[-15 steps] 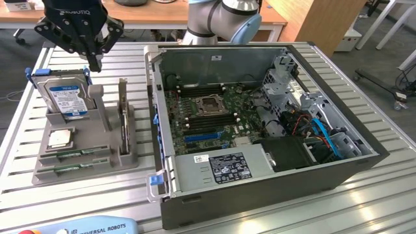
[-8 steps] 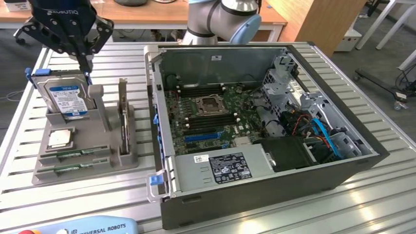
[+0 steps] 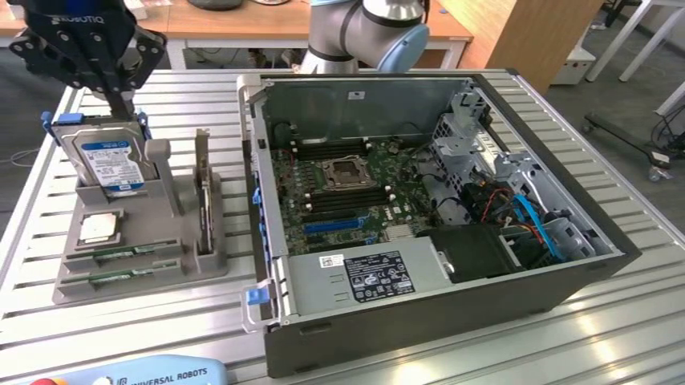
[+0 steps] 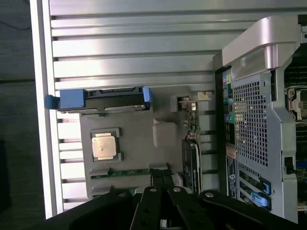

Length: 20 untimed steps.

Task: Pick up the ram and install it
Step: 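Reach for the ram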

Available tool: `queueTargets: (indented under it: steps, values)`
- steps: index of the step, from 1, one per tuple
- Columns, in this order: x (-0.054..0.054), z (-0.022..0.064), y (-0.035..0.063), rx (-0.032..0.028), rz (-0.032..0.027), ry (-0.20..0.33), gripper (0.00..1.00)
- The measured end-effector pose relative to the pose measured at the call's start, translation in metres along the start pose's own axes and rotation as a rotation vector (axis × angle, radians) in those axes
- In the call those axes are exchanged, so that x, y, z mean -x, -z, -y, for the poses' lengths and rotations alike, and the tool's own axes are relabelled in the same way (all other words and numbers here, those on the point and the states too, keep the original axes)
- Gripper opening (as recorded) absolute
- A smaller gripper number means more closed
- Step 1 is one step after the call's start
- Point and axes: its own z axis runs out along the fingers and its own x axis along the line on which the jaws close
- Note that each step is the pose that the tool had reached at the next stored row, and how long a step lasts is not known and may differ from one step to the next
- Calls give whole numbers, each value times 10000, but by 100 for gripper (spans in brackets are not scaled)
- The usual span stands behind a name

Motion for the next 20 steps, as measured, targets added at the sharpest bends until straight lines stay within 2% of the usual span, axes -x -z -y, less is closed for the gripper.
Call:
queueTargets:
  steps: [10,20]
  values:
    - [-213,16,1,0,0,0,10]
    - [-247,18,2,0,0,-2,10]
